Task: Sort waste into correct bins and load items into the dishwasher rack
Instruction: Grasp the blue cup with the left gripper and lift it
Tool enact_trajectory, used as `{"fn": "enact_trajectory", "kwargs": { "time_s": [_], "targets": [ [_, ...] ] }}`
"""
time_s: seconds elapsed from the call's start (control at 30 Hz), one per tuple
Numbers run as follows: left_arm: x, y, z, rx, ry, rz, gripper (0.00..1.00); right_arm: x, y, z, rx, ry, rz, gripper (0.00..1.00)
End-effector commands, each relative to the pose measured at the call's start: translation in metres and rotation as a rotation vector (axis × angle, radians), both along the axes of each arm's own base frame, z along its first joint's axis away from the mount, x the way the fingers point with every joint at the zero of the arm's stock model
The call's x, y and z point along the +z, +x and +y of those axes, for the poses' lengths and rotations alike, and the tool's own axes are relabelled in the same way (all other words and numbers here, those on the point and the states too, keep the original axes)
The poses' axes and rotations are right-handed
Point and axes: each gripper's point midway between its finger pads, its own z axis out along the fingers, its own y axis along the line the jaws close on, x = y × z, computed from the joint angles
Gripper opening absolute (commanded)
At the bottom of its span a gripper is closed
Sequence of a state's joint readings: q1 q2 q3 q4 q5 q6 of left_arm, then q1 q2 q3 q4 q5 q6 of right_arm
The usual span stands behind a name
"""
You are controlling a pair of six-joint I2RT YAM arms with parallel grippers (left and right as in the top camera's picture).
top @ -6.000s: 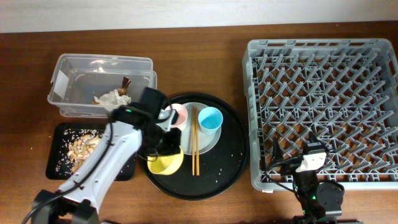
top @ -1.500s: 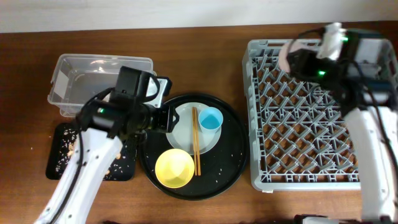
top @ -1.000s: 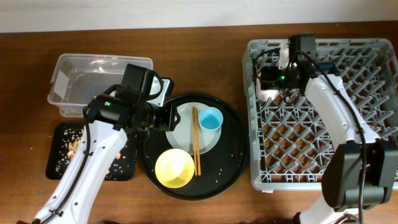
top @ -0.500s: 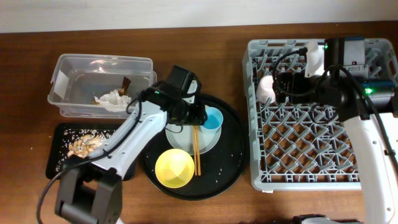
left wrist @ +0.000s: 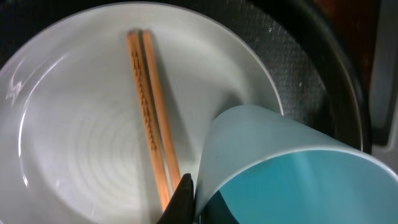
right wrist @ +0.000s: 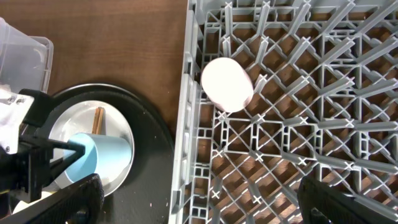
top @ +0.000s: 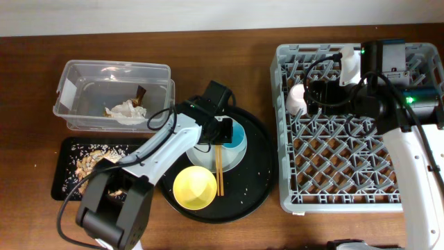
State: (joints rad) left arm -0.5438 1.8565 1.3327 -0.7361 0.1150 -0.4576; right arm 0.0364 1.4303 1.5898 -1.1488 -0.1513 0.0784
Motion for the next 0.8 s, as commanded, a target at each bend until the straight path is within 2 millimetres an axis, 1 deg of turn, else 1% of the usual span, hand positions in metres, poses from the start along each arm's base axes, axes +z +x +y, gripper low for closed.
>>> {"fn": "enact_trajectory", "kwargs": {
  "time_s": [0.0, 0.03, 0.07, 0.1, 0.13, 0.17, 0.2, 0.23, 0.27, 0.3, 0.33, 0.4, 0.43, 0.47, 0.5, 0.53, 0.57, 0.6, 0.63, 0.67, 0.7, 0.77],
  "targets": [
    [0.104, 0.006, -0.020, -0.047, -0.186, -0.158, 0.01, 0.005, 0.002, 0.002, 0.002, 0.007, -0.011, 0.98],
    [0.144, 0.001, -0.017, -0.053, -0.267, -0.200, 0.00, 0.005, 0.002, 0.002, 0.002, 0.007, -0.011, 0.98],
    [0.184, -0.007, -0.017, -0.079, -0.395, -0.232, 0.00, 0.006, 0.004, 0.000, -0.003, 0.000, -0.023, 0.98],
    [0.233, -0.017, -0.015, -0.135, -0.571, -0.289, 0.00, 0.006, 0.005, 0.000, -0.004, -0.002, -0.026, 0.98],
    [0.270, -0.024, -0.005, -0.173, -0.683, -0.345, 0.00, 0.006, 0.005, 0.000, -0.004, -0.001, -0.026, 0.98],
    [0.305, -0.037, 0.011, -0.225, -0.786, -0.405, 0.01, 0.006, 0.003, 0.006, 0.012, 0.030, -0.018, 0.98],
    [0.321, -0.047, 0.022, -0.279, -0.838, -0.438, 0.00, 0.003, -0.007, 0.015, 0.042, 0.075, 0.024, 0.98],
    [0.324, -0.051, 0.024, -0.303, -0.858, -0.438, 0.00, 0.000, -0.017, 0.024, 0.072, 0.125, 0.066, 0.98],
    [0.325, -0.055, 0.027, -0.334, -0.882, -0.428, 0.01, 0.007, -0.025, 0.048, 0.149, 0.253, 0.083, 0.98],
    [0.322, -0.055, 0.030, -0.334, -0.874, -0.428, 0.00, 0.014, -0.033, 0.065, 0.223, 0.343, 0.093, 0.98],
    [0.319, -0.052, 0.034, -0.325, -0.866, -0.434, 0.00, 0.035, -0.049, 0.096, 0.454, 0.484, 0.043, 0.98],
    [0.322, -0.050, 0.041, -0.319, -0.890, -0.431, 0.00, 0.068, -0.077, 0.125, 0.740, 0.664, -0.068, 0.98],
    [0.328, -0.056, 0.043, -0.348, -0.943, -0.417, 0.01, 0.081, -0.088, 0.132, 0.833, 0.721, -0.122, 0.98],
    [0.334, -0.059, 0.050, -0.359, -0.984, -0.414, 0.01, 0.092, -0.097, 0.136, 0.901, 0.775, -0.173, 0.99],
    [0.336, -0.057, 0.056, -0.349, -0.993, -0.418, 0.00, 0.098, -0.099, 0.138, 0.927, 0.801, -0.199, 0.98],
    [0.335, -0.056, 0.058, -0.347, -0.996, -0.417, 0.01, 0.110, -0.104, 0.140, 0.981, 0.851, -0.263, 0.98],
    [0.336, -0.058, 0.055, -0.365, -1.001, -0.417, 0.01, 0.119, -0.107, 0.142, 1.016, 0.884, -0.309, 0.98],
    [0.336, -0.062, 0.050, -0.397, -1.019, -0.404, 0.00, 0.128, -0.111, 0.143, 1.051, 0.921, -0.358, 0.98],
    [0.334, -0.063, 0.043, -0.417, -1.024, -0.393, 0.00, 0.132, -0.112, 0.143, 1.063, 0.942, -0.377, 0.98],
    [0.334, -0.064, 0.036, -0.444, -1.033, -0.385, 0.01, 0.130, -0.112, 0.143, 1.059, 0.931, -0.372, 0.98],
    [0.333, -0.069, 0.026, -0.483, -1.045, -0.369, 0.01, 0.129, -0.111, 0.143, 1.058, 0.921, -0.368, 0.98],
    [0.333, -0.078, 0.012, -0.530, -1.055, -0.351, 0.01, 0.129, -0.111, 0.143, 1.057, 0.922, -0.368, 0.98]
  ]
}}
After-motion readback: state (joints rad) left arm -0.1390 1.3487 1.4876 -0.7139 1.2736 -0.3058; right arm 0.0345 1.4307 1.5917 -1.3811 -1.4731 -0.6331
